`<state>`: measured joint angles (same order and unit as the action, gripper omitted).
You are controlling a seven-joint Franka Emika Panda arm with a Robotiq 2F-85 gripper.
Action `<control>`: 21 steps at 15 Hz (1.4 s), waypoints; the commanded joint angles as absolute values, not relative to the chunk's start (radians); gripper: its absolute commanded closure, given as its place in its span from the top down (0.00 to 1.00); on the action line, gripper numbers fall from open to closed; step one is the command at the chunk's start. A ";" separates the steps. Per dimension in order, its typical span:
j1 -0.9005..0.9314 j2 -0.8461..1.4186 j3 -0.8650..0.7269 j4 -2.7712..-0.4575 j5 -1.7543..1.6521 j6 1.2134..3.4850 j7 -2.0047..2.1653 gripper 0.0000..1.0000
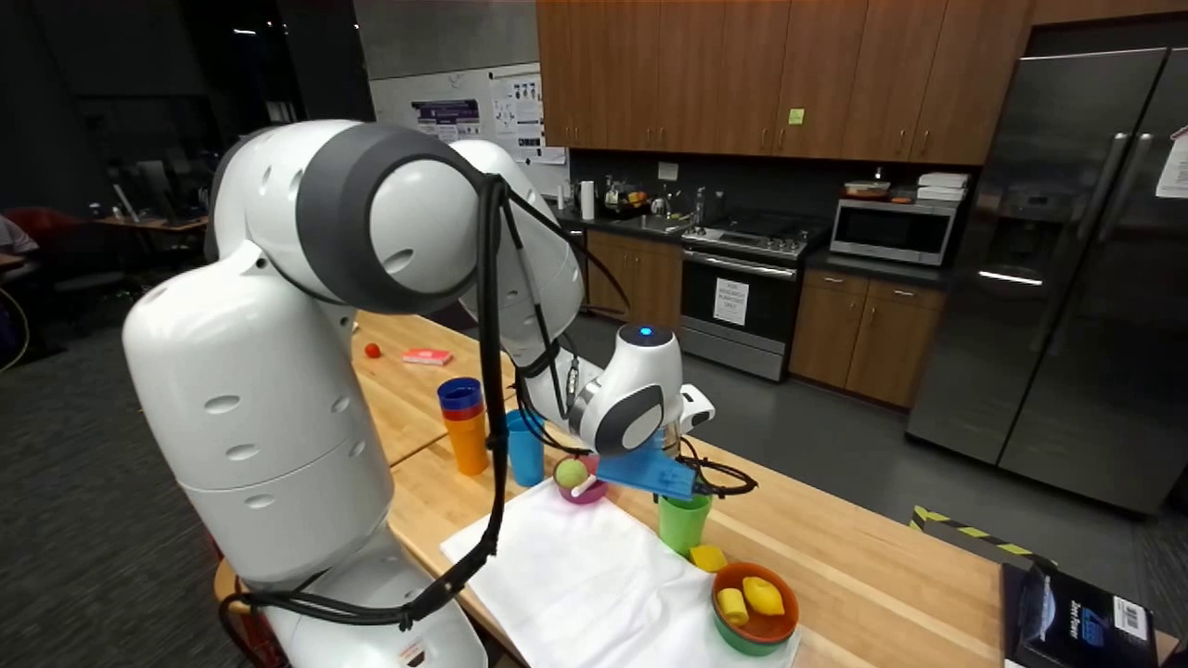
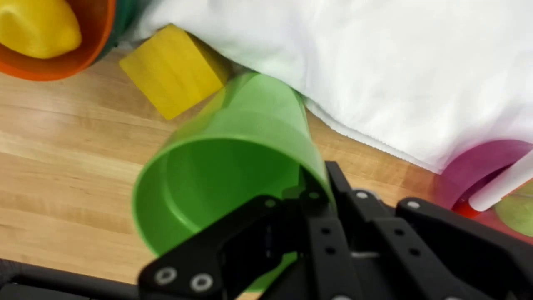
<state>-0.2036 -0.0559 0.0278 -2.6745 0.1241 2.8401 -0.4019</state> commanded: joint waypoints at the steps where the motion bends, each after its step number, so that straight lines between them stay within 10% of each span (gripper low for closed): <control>1: -0.123 -0.092 -0.009 -2.683 0.102 2.792 -0.323 0.02; 21: -0.134 0.022 -0.068 -2.698 -0.251 3.177 -0.151 0.02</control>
<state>-0.1076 -0.0019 -0.0452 -2.6974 -0.1388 3.0967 -0.2096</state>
